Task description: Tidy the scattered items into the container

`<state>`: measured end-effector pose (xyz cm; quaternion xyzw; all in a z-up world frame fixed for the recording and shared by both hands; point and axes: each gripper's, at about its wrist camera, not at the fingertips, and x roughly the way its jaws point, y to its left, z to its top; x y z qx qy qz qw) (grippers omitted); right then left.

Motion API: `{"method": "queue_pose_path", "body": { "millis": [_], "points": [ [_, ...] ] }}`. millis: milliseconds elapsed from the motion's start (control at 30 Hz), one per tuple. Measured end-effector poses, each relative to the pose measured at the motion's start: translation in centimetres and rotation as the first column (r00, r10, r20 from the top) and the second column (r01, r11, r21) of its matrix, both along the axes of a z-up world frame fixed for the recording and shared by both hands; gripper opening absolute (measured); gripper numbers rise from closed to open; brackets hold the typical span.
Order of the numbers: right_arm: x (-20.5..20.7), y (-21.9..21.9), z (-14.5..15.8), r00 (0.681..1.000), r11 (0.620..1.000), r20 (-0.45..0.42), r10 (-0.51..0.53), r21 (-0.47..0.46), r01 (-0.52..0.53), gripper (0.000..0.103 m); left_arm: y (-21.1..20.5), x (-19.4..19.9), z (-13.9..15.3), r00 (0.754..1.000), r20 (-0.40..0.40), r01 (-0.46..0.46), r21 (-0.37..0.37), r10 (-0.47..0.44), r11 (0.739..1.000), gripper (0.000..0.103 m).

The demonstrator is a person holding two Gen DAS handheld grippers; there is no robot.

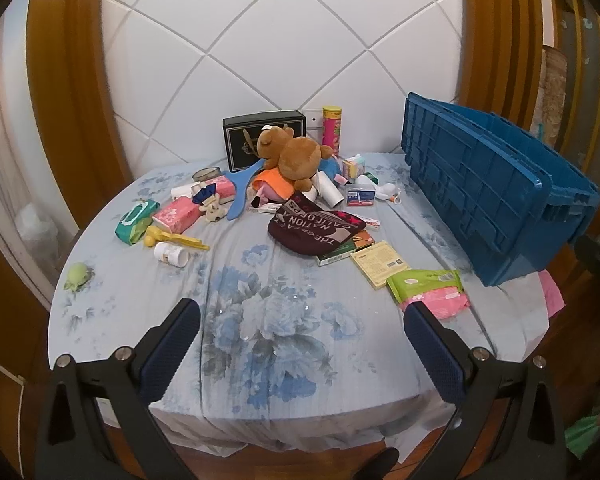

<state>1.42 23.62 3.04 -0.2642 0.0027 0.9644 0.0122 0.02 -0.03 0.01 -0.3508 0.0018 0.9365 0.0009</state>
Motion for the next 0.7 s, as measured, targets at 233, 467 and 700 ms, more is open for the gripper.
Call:
{"method": "queue_pose_path", "body": {
  "millis": [233,467,700],
  "points": [
    [0.15,-0.33,-0.23,1.000,1.000,0.003,-0.003,0.007,0.003,0.103,-0.14,0.12,0.04,1.000,0.000,0.004,0.004,-0.004,1.000,0.103],
    [-0.12,-0.25,-0.21,1.000,1.000,0.003,-0.008,0.010,0.008,0.103,-0.07,0.16,0.01,1.000,-0.004,0.007,-0.001,-0.007,1.000,0.103],
    [-0.24,-0.13,-0.15,1.000,1.000,0.007,-0.015,0.008,0.015,0.103,-0.11,0.07,0.00,1.000,-0.002,0.004,-0.002,-0.004,1.000,0.103]
  ]
}}
